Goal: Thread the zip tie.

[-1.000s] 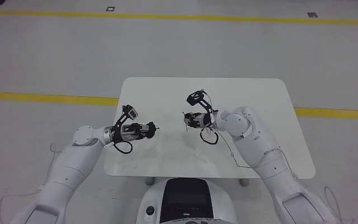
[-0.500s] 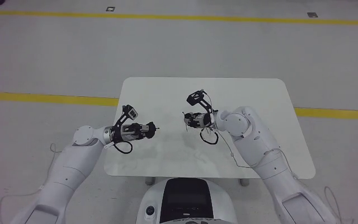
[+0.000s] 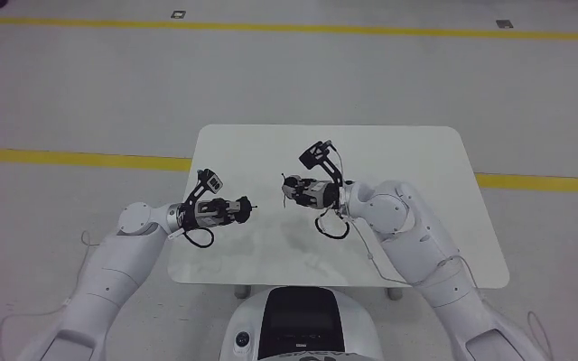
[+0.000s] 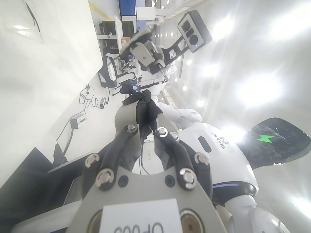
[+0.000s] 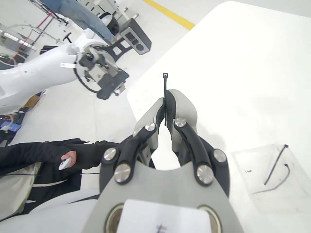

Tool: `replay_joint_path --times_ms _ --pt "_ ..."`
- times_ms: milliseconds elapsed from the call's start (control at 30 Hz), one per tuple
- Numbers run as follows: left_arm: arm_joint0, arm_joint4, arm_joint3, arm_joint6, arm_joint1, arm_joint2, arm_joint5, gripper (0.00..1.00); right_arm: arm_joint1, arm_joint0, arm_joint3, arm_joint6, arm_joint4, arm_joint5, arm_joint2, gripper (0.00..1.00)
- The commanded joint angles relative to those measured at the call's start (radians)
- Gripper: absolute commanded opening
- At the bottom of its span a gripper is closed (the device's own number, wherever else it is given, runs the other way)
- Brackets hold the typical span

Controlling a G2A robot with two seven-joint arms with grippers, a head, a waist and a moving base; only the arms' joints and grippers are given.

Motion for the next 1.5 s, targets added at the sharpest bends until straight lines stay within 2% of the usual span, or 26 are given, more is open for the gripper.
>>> replay_joint_path --times_ms 0,267,567,767,1033,1300,1433,1467 --pt "0.0 0.0 0.0 0.0 0.0 0.0 0.0 0.0 0.015 -0.002 -0.026 -0.004 0.034 0.0 -0.012 0.0" --pt "0.0 0.0 0.0 0.0 0.0 0.0 0.0 0.0 0.081 0.023 -0.073 -0.033 0.135 0.0 -0.075 0.0" --pt "0.0 0.0 0.0 0.0 0.0 0.0 0.0 0.0 0.081 0.023 -0.073 -0.033 0.135 0.0 -0.075 0.0" --pt "0.0 0.0 0.0 0.0 0.0 0.0 0.0 0.0 0.078 0.032 -0.094 -0.112 0.147 0.0 -0.103 0.0" --pt "0.0 0.0 0.0 0.0 0.0 0.0 0.0 0.0 0.094 0.09 -0.084 -0.261 0.142 0.0 -0.182 0.0" --pt "0.0 0.0 0.0 0.0 0.0 0.0 0.0 0.0 0.125 0.183 -0.018 -0.51 0.113 0.0 -0.308 0.0" --pt "0.0 0.0 0.0 0.0 0.0 0.0 0.0 0.0 0.141 0.241 0.017 -0.6 0.092 0.0 -0.384 0.0" --pt "0.0 0.0 0.0 0.0 0.0 0.0 0.0 0.0 0.141 0.241 0.017 -0.6 0.092 0.0 -0.384 0.0"
